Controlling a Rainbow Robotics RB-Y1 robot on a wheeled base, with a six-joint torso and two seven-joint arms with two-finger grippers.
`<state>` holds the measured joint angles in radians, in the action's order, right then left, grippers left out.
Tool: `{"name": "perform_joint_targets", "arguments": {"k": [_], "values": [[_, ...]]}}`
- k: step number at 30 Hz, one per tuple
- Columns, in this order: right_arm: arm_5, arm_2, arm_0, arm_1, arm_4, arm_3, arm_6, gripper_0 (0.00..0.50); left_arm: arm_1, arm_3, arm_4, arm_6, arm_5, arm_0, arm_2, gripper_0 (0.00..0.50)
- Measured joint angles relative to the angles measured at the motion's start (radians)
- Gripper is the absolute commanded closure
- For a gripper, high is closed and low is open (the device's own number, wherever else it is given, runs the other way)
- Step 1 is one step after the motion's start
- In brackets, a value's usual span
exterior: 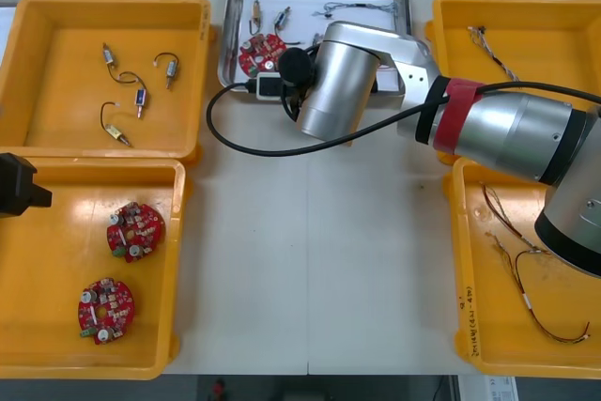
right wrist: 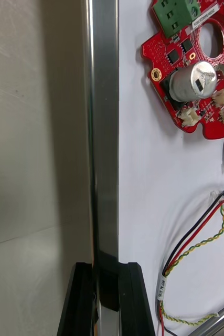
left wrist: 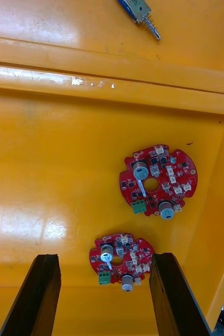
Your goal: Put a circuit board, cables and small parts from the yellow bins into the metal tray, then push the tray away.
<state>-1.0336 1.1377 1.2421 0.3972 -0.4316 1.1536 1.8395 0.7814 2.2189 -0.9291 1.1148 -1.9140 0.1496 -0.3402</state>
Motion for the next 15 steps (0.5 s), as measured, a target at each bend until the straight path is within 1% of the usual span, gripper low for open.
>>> {"name": "perform_joint_targets", "arguments": {"k": [4, 5, 6, 7, 8, 9, 15], "values": [[0.008, 0.000, 0.004, -0.005, 0.000, -0.028, 0.031, 0.500, 0.000, 0.000, 0.000, 0.000, 0.000, 0.000, 0.000, 0.000], [0.009, 0.000, 0.005, -0.005, 0.000, -0.031, 0.031, 0.431, 0.000, 0.000, 0.000, 0.000, 0.000, 0.000, 0.000, 0.000], [0.009, 0.000, 0.006, -0.005, 0.000, -0.032, 0.031, 0.236, 0.000, 0.000, 0.000, 0.000, 0.000, 0.000, 0.000, 0.000], [0.009, 0.000, 0.006, -0.005, 0.000, -0.032, 0.031, 0.130, 0.000, 0.000, 0.000, 0.000, 0.000, 0.000, 0.000, 0.000], [0.009, 0.000, 0.006, -0.005, 0.000, -0.032, 0.031, 0.130, 0.000, 0.000, 0.000, 0.000, 0.000, 0.000, 0.000, 0.000], [0.010, 0.000, 0.007, -0.005, 0.000, -0.032, 0.031, 0.000, 0.000, 0.000, 0.000, 0.000, 0.000, 0.000, 0.000, 0.000], [0.011, 0.000, 0.011, -0.006, -0.001, -0.031, 0.032, 0.000, 0.000, 0.000, 0.000, 0.000, 0.000, 0.000, 0.000, 0.000]]}}
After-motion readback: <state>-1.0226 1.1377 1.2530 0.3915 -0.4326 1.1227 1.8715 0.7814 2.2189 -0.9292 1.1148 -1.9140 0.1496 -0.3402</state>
